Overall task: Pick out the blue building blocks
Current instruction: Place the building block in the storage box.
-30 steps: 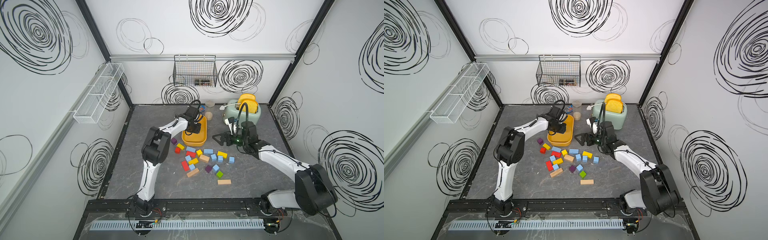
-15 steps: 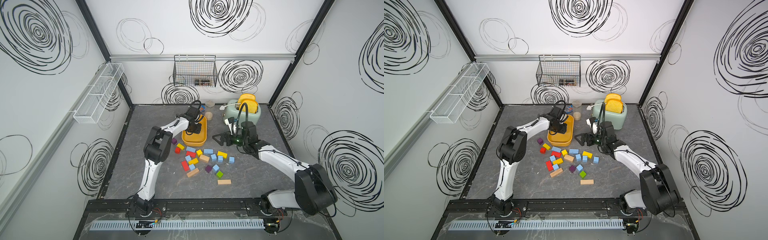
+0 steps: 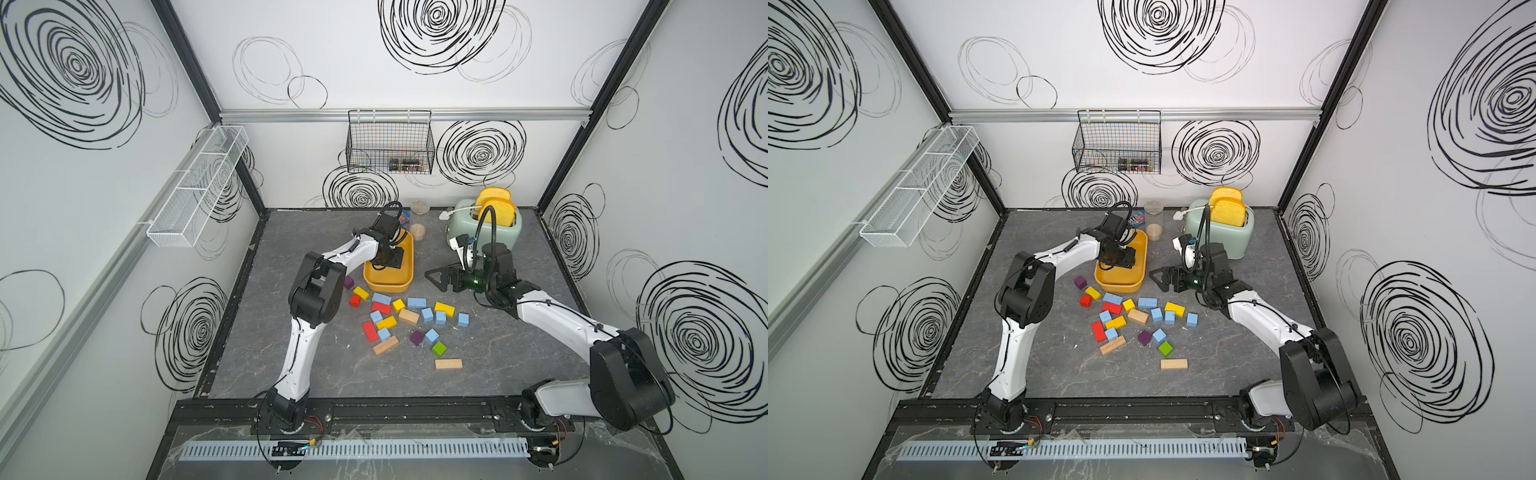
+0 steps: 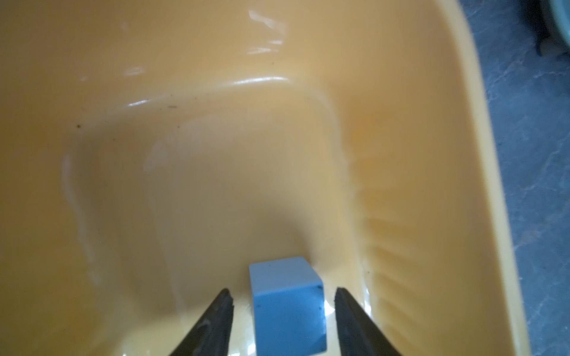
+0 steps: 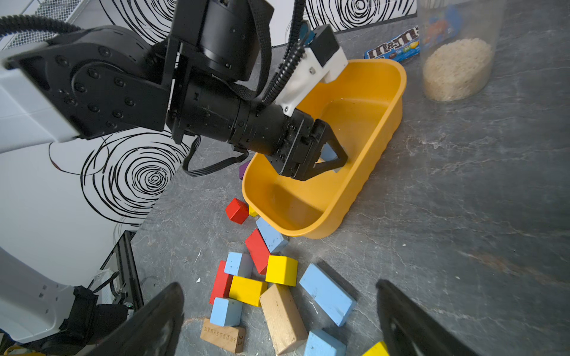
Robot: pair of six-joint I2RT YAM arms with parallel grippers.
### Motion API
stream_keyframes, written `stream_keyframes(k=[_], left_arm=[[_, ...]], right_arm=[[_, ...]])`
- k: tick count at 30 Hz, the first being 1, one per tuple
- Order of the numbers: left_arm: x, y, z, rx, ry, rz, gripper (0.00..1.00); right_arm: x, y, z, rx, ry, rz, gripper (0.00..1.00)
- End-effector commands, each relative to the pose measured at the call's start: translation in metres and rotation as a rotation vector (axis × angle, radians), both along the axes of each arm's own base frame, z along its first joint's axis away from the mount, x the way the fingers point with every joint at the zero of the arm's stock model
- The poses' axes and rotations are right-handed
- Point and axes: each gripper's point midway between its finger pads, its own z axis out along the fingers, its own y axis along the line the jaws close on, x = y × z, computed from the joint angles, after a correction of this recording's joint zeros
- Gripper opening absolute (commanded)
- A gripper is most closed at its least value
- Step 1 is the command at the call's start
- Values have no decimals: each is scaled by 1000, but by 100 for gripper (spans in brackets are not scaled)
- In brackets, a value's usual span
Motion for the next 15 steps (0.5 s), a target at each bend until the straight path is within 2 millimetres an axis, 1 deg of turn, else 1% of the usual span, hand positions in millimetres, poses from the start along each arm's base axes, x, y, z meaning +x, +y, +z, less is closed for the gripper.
stream_keyframes(k=[1, 4, 7, 8, 12, 14, 15], left_arm=[[4, -2, 40, -31, -73, 13, 65], [1, -3, 66, -42, -123, 13, 75], [-4, -1, 93, -58, -165, 18, 80], [-6, 1, 99, -62, -173, 20, 81], [-20, 8, 130, -80, -226, 35, 90], [-30, 12, 141, -84, -242, 42, 96], [-35, 15, 146, -81, -248, 43, 98]], right_arm=[[-1, -2, 15, 1, -42, 5, 98], [-2, 0, 23, 11, -51, 12, 98], [-6, 0, 31, 15, -65, 14, 98], [-8, 0, 32, 14, -67, 13, 98], [-16, -2, 39, -2, -92, 13, 98], [-21, -3, 39, -18, -97, 18, 98], [-23, -4, 39, -25, -99, 17, 98]])
